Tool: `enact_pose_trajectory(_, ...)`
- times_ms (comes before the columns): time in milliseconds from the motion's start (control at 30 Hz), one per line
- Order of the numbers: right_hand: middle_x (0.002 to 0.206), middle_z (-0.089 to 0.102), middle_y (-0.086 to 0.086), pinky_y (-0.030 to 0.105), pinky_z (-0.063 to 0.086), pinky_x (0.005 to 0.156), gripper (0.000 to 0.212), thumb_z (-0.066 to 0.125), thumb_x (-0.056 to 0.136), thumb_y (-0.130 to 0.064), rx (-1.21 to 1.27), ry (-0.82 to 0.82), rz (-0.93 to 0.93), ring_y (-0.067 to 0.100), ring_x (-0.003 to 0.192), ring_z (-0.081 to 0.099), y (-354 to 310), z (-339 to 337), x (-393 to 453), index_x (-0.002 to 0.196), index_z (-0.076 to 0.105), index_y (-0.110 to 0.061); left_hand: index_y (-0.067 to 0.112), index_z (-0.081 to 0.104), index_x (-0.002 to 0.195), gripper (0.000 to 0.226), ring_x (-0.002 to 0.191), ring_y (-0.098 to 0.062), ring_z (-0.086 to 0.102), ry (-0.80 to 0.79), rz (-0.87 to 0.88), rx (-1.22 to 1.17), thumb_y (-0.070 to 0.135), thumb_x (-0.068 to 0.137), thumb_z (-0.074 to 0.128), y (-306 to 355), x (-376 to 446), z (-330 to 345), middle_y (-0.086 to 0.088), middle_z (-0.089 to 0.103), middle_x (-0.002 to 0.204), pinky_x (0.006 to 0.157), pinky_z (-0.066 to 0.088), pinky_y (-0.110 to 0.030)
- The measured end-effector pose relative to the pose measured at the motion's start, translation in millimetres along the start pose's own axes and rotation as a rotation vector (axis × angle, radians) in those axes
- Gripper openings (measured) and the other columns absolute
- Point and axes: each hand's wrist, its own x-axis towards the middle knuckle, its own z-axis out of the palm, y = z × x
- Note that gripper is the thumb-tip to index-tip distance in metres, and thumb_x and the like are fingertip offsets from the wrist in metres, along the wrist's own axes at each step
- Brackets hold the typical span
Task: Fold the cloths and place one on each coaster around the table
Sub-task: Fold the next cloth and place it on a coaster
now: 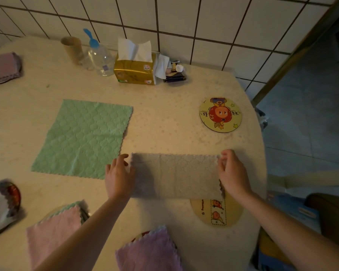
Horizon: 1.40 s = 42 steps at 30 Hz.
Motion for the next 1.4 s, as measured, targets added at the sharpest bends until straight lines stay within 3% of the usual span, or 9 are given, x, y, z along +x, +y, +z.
enact_pose_trajectory(100,0.116,0.060,0.002,0.031,0.053,0.084,0.033,0.053,0.089,-0.012,-0.266,-0.015,-0.396,0.016,0.101,0.059,4,7,-31,0.123,0.051,-0.012,0.010,0.060,0.121,0.040,0.104,-0.034,0.050,0.012,0.386,0.129,0.009,0.081,0.056,-2,-29,6,-0.011,0.061,0.112,0.086,0.047,-0.046)
enact_pose_trajectory(267,0.125,0.060,0.006,0.039,0.045,0.100,0.047,0.034,0.084,-0.006,-0.360,-0.129,-0.794,0.024,0.119,0.054,12,30,-84,0.123,0.059,-0.008,0.020,0.055,0.131,0.044,0.139,-0.025,0.033,-0.342,0.762,0.174,0.022,0.088,0.043,-7,-82,32,0.001,0.048,0.143,0.113,0.029,-0.040)
enact_pose_trajectory(433,0.142,0.045,0.007,0.038,0.026,0.109,0.060,0.033,0.079,0.004,-0.431,-0.227,-0.786,0.023,0.134,0.035,33,31,-102,0.137,0.045,-0.009,0.022,0.049,0.138,0.054,0.143,-0.025,0.025,-0.377,0.639,0.224,0.025,0.085,0.039,-24,-104,33,0.003,0.036,0.151,0.115,0.014,-0.031)
enact_pose_trajectory(633,0.131,0.056,0.007,0.034,0.041,0.100,0.091,0.080,0.042,0.006,-0.518,-0.275,-0.771,0.022,0.122,0.047,33,8,-94,0.129,0.055,-0.007,0.023,0.040,0.144,0.055,0.145,-0.025,0.019,-0.387,0.568,0.256,0.031,0.090,0.034,-47,-99,21,0.003,0.028,0.155,0.116,0.007,-0.025)
enact_pose_trajectory(767,0.116,0.060,0.005,0.035,0.053,0.082,0.083,0.083,0.036,-0.003,-0.611,-0.299,-0.782,0.025,0.105,0.058,22,10,-78,0.115,0.059,-0.012,0.024,0.038,0.145,0.055,0.145,-0.025,0.018,-0.397,0.584,0.260,0.033,0.091,0.034,-48,-96,21,0.003,0.028,0.155,0.116,0.013,-0.028)
enact_pose_trajectory(1000,0.114,0.050,0.009,0.041,0.049,0.069,0.078,0.080,0.039,-0.004,-0.679,-0.311,-0.712,0.031,0.099,0.054,11,20,-67,0.110,0.051,-0.018,0.023,0.042,0.142,0.052,0.143,-0.026,0.022,-0.402,0.591,0.257,0.032,0.091,0.034,-46,-93,19,0.000,0.033,0.152,0.114,0.015,-0.028)
enact_pose_trajectory(1100,0.100,0.061,0.005,0.038,0.050,0.065,0.055,0.077,0.051,-0.004,-0.607,-0.254,-0.774,0.026,0.087,0.059,10,10,-63,0.102,0.060,-0.015,0.020,0.046,0.140,0.053,0.142,-0.027,0.025,-0.389,0.577,0.248,0.032,0.089,0.035,-42,-95,19,-0.002,0.037,0.151,0.114,0.014,-0.027)
enact_pose_trajectory(1300,0.090,0.061,0.001,0.041,0.051,0.079,0.028,0.064,0.069,-0.003,-0.509,-0.168,-0.892,0.022,0.082,0.058,13,-10,-76,0.095,0.064,-0.014,0.012,0.052,0.130,0.055,0.141,-0.031,0.028,-0.421,0.577,0.221,0.039,0.083,0.043,-34,-87,18,-0.007,0.043,0.147,0.111,0.034,-0.046)
enact_pose_trajectory(1400,0.094,0.059,0.001,0.035,0.052,0.071,0.033,0.065,0.074,-0.001,-0.413,-0.240,-0.901,0.021,0.085,0.056,19,-5,-108,0.104,0.061,-0.013,0.014,0.050,0.128,0.057,0.143,-0.026,0.025,-0.452,0.574,0.239,0.044,0.080,0.054,-31,-79,14,-0.003,0.042,0.147,0.112,0.031,-0.044)
